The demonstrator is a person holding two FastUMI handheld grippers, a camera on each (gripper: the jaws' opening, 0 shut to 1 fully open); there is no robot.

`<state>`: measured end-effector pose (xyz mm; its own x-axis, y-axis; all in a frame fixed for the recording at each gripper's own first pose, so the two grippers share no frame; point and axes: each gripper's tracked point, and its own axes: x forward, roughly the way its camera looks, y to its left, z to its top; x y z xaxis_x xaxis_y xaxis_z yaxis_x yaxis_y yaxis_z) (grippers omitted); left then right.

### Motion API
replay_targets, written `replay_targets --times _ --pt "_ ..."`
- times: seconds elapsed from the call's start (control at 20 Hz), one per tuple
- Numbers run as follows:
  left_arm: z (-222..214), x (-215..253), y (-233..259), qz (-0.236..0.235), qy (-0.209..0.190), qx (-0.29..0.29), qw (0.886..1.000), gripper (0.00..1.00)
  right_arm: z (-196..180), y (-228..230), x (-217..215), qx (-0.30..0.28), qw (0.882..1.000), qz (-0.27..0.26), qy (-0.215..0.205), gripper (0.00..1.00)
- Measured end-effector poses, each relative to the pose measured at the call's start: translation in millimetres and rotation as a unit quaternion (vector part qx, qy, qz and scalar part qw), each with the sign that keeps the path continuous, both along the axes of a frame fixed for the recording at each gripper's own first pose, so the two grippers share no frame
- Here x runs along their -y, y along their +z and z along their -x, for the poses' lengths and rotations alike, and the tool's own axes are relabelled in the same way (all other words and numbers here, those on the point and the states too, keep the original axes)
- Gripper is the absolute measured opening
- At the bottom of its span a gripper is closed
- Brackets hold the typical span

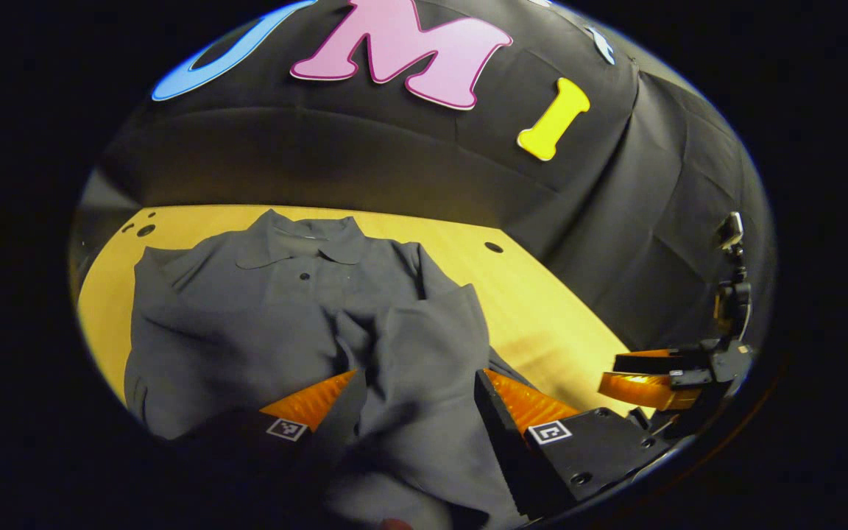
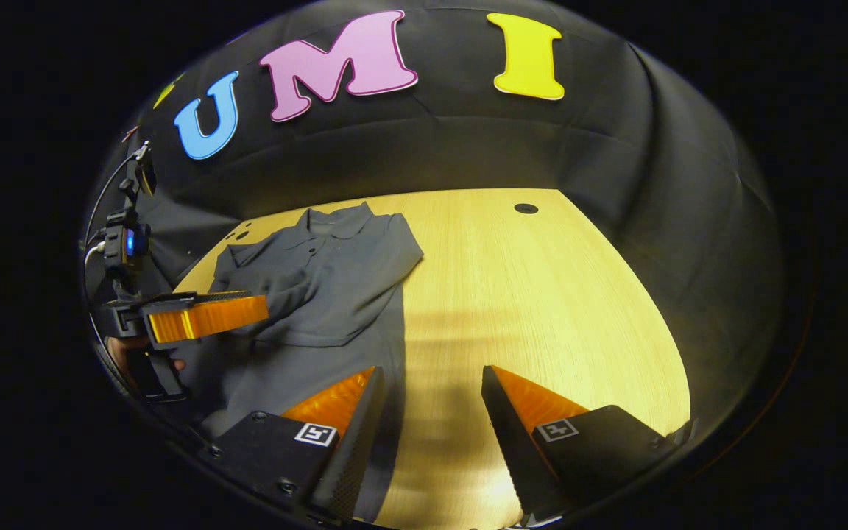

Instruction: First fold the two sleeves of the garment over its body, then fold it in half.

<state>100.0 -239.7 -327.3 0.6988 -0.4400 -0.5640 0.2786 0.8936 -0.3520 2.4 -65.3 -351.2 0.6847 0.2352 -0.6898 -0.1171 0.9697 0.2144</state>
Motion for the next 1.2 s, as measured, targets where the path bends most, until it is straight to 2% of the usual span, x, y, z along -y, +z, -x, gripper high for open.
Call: replay_targets --times 0.15,0.45,0.8,1.0,1.2 --pt "24.9 -26.2 12.9 -0.002 0.0 -0.001 1.0 0.93 15.0 1.9 -7.6 -0.005 1.0 0.005 0.001 0.82" --pt "74.1 -122.0 21.1 -0.058 0.029 0.001 0.998 0.93 52.1 15.1 -34.1 -0.015 1.0 -0.018 -0.003 0.83" --pt "143.1 -235.1 1.5 -0.119 0.075 -0.036 0.989 0.93 97.9 10.4 -37.2 -0.039 0.999 0.004 -0.018 0.84" --pt "174.3 -279.5 -11.7 -0.141 0.097 -0.062 0.983 0.93 118.7 2.5 -41.1 -0.055 0.998 0.017 -0.019 0.84" --pt "196.3 -301.0 -35.1 -0.154 0.097 -0.096 0.978 0.93 133.8 -13.6 -44.8 -0.077 0.996 0.026 -0.021 0.84"
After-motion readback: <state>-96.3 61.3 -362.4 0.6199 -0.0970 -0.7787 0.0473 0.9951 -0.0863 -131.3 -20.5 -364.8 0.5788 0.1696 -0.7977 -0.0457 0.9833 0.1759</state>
